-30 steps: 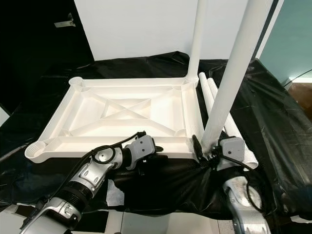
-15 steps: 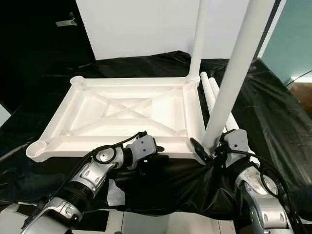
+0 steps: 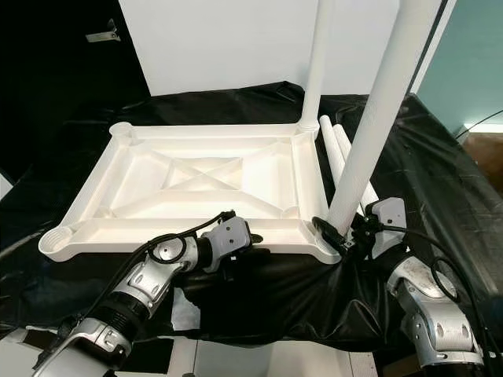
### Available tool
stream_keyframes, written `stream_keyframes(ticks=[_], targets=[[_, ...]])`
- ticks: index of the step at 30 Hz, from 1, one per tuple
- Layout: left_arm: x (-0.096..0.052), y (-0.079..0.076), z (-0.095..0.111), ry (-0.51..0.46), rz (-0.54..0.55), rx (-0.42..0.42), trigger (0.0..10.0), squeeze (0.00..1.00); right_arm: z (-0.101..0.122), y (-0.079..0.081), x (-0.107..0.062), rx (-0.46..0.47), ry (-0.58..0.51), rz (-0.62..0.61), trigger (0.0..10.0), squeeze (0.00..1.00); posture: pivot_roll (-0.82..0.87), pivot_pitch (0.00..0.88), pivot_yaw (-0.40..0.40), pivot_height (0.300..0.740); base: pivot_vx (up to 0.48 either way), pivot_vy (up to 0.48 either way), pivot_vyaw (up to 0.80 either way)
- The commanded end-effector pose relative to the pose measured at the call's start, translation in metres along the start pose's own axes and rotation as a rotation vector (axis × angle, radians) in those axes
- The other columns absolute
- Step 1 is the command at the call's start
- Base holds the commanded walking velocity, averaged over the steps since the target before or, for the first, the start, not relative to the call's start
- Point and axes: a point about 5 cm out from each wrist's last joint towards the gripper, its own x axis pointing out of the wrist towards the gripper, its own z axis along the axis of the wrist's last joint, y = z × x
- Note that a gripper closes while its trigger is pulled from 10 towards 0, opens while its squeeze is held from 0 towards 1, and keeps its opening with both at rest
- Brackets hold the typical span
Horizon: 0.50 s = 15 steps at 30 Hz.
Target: Building children table
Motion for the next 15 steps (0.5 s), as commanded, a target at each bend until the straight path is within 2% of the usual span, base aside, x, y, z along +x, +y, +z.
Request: stream_keyframes(ticks=[1,2,4,6,7,8,9,10,15], targets=[[0.004,-0.021,-0.030,0.093,-0.024,-0.118,10.0,0.00,-0.006,0.007,0.000,0.113,-0.019,-0.001,0.0,0.00,-0.08,0.039,0.002,0.740,0.000,0.000,0.00],[0.004,-0.021,-0.029,0.092,-0.025,-0.117,10.0,0.00,-0.009,0.014,0.001,0.127,-0.029,-0.019,0.0,0.00,-0.08,0.039,0.003,0.740,0.000,0.000,0.00],[0.004,-0.021,-0.029,0.092,-0.025,-0.117,10.0,0.00,-0.009,0.014,0.001,0.127,-0.029,-0.019,0.0,0.00,-0.08,0.039,0.003,0.740,0.000,0.000,0.00],[0.005,-0.020,-0.029,0.091,-0.022,-0.115,10.0,0.00,-0.018,0.022,-0.001,0.080,-0.068,-0.362,0.0,0.00,-0.07,0.037,-0.003,0.740,0.000,0.000,0.00],[0.005,-0.020,-0.029,0.091,-0.022,-0.115,10.0,0.00,-0.018,0.022,-0.001,0.080,-0.068,-0.362,0.0,0.00,-0.07,0.037,-0.003,0.740,0.000,0.000,0.00],[0.005,-0.019,-0.029,0.091,-0.019,-0.115,10.0,0.00,-0.023,0.030,-0.002,0.063,-0.064,-0.486,0.0,0.00,-0.07,0.036,-0.003,0.740,0.000,0.000,0.00],[0.005,-0.019,-0.029,0.091,-0.019,-0.115,10.0,0.00,-0.023,0.030,-0.002,0.063,-0.064,-0.486,0.0,0.00,-0.07,0.036,-0.003,0.740,0.000,0.000,0.00],[0.005,-0.018,-0.029,0.091,-0.016,-0.115,10.0,0.00,-0.025,0.035,-0.002,0.051,-0.066,-0.569,0.0,0.00,-0.07,0.035,-0.002,0.740,0.000,0.000,0.00],[0.004,-0.018,-0.030,0.095,-0.015,-0.116,10.0,0.00,-0.023,0.038,0.006,0.063,-0.077,-0.644,0.0,0.00,-0.07,0.033,0.000,0.740,0.000,0.000,0.00]])
